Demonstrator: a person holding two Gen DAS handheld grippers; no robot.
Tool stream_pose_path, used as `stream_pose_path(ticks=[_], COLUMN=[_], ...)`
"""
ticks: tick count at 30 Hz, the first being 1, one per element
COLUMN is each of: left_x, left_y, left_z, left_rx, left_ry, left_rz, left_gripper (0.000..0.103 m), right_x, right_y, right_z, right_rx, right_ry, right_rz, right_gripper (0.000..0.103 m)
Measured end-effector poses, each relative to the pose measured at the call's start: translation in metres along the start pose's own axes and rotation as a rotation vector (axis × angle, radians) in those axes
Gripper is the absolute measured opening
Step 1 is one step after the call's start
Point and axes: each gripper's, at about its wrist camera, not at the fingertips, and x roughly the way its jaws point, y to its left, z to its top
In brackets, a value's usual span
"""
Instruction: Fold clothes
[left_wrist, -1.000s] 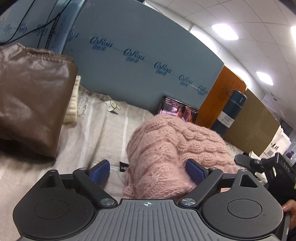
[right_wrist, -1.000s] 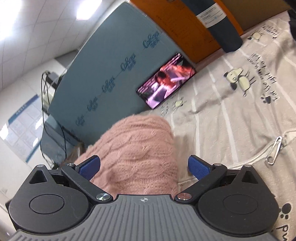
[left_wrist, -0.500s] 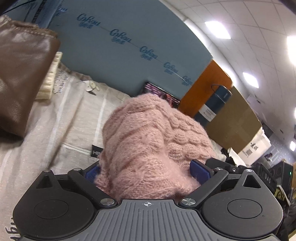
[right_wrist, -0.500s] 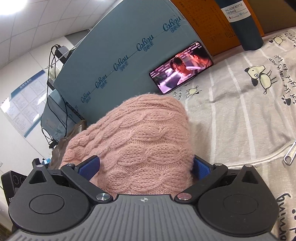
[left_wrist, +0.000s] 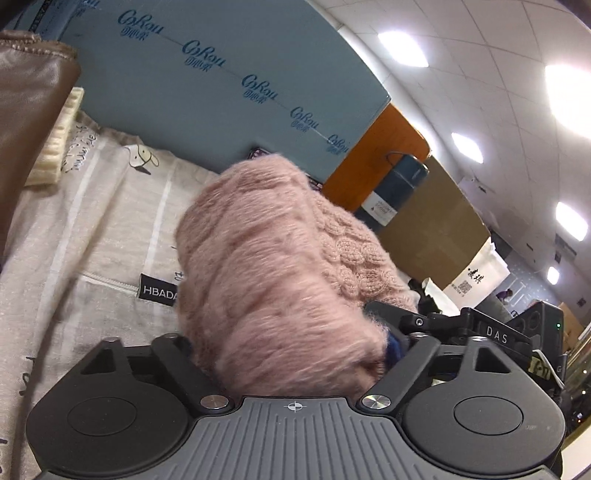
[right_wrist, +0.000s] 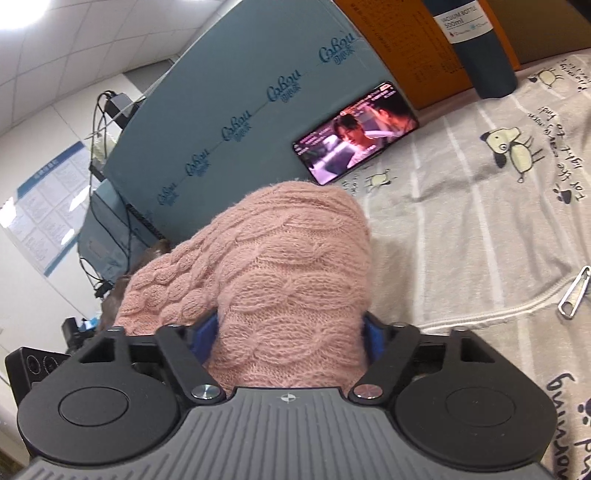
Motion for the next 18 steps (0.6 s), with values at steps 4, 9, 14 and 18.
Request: stream_pose_path(ticks=[4, 9, 14, 18], left_x=[0.0, -0.008, 0.004, 0.031], left_y=[-0.003, -0.023, -0.051, -0.08], left_z=[0.0, -0.005, -0.013, -0.019], left_rx=[0.01, 0.031, 0.053, 0.097], left_ry=[0.0, -0.028, 0.012, 0.056], left_rz=[-0.014, -0.04, -0.1, -0.194], left_gripper=[0.067, 0.065, 0.065, 0.065], right_x=[-0.004, -0.028, -0.07, -0.111], right_y=[0.005, 0.015, 0.001, -0.019], right_z=[0.0, -0.003, -0.008, -0.01], right_rx=[-0.018, -0.043, -0.018, 0.009], right_ry=[-0.014, -0.038, -0.1, -0.19], right_rz=[0.0, 0.005, -0.037, -0.074], right_gripper=[0.056, 0.052, 0.052, 0.052])
